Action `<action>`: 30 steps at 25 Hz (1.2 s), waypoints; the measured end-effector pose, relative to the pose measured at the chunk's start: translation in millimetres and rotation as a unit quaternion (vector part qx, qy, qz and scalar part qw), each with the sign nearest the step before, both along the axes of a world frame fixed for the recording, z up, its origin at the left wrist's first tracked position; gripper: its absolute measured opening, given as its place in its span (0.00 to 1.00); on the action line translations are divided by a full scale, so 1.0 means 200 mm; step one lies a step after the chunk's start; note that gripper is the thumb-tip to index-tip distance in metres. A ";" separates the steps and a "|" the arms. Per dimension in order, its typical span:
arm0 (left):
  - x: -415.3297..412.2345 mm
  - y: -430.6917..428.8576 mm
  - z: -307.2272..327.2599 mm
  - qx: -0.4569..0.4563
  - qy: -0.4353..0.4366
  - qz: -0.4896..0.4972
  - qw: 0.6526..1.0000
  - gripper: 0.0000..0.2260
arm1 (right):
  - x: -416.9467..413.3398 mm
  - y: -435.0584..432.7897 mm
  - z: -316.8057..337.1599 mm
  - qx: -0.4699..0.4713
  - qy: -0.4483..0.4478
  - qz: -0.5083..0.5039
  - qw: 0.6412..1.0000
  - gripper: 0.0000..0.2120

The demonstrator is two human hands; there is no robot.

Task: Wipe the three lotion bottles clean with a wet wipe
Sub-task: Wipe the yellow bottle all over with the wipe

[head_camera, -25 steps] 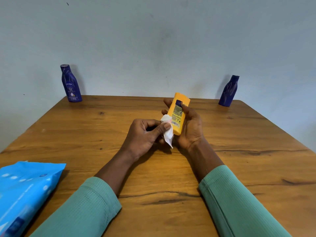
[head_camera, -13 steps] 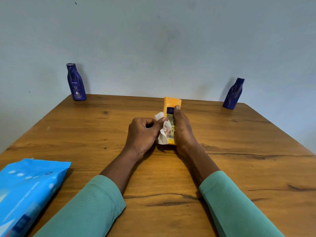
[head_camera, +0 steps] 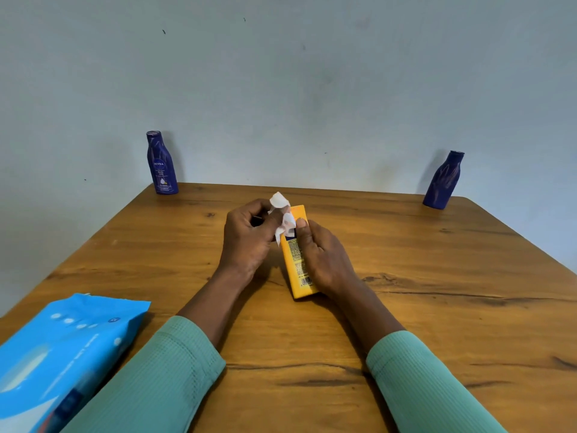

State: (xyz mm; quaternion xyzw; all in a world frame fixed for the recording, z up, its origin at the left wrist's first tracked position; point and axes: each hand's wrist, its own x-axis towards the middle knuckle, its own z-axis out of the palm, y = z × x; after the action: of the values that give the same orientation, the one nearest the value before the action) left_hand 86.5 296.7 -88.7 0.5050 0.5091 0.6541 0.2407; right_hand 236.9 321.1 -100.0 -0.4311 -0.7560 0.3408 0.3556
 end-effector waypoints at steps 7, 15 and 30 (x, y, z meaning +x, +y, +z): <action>-0.03 0.00 0.10 -0.044 0.101 0.018 0.994 0.09 | -0.02 -0.01 -0.02 0.036 -0.021 0.009 0.999 0.25; -0.12 -0.01 0.14 -0.110 0.069 -0.057 0.990 0.06 | -0.03 -0.01 0.00 0.025 -0.065 0.018 0.997 0.25; 0.06 0.00 0.15 -0.044 0.157 0.125 0.979 0.16 | -0.04 -0.01 0.00 0.118 -0.109 -0.026 0.987 0.23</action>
State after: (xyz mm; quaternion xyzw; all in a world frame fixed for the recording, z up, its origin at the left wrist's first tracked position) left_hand 98.1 296.0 -59.2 0.5225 0.6280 0.5686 0.0964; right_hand 229.2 318.2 -99.3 -0.4407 -0.8136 0.1907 0.3279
